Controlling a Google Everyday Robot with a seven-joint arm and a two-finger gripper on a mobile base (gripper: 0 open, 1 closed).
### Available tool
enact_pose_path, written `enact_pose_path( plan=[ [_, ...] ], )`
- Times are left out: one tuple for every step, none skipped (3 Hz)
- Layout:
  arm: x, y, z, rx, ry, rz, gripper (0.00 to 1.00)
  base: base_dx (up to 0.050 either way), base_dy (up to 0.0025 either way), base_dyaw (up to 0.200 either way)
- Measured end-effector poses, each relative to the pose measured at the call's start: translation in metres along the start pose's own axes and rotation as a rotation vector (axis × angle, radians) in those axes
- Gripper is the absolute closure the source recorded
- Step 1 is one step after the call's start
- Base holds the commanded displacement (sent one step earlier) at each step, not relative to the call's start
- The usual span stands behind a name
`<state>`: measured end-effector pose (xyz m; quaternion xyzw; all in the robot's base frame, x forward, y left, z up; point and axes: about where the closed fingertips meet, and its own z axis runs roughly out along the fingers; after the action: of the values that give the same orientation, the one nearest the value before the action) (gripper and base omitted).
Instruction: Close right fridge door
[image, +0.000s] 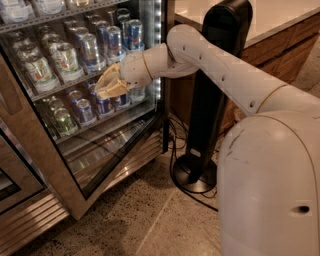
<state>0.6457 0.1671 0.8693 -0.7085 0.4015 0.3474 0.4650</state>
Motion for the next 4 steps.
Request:
enact_pose_path(
  plan=[
    [0.0, 0.005, -0.006, 0.0, 0.0, 0.0, 1.0, 0.0, 0.0, 0.0],
    [-0.052, 0.011, -0.031, 0.119, -0.066, -0.065, 1.0, 0.0, 0.0, 0.0],
    [-0.059, 0.029, -0.04, 0.294, -0.158, -0.042, 1.0, 0.0, 0.0, 0.0],
    [-0.052, 0.023, -0.023, 0.427, -0.253, 0.012, 1.0, 0.0, 0.0, 0.0]
  ],
)
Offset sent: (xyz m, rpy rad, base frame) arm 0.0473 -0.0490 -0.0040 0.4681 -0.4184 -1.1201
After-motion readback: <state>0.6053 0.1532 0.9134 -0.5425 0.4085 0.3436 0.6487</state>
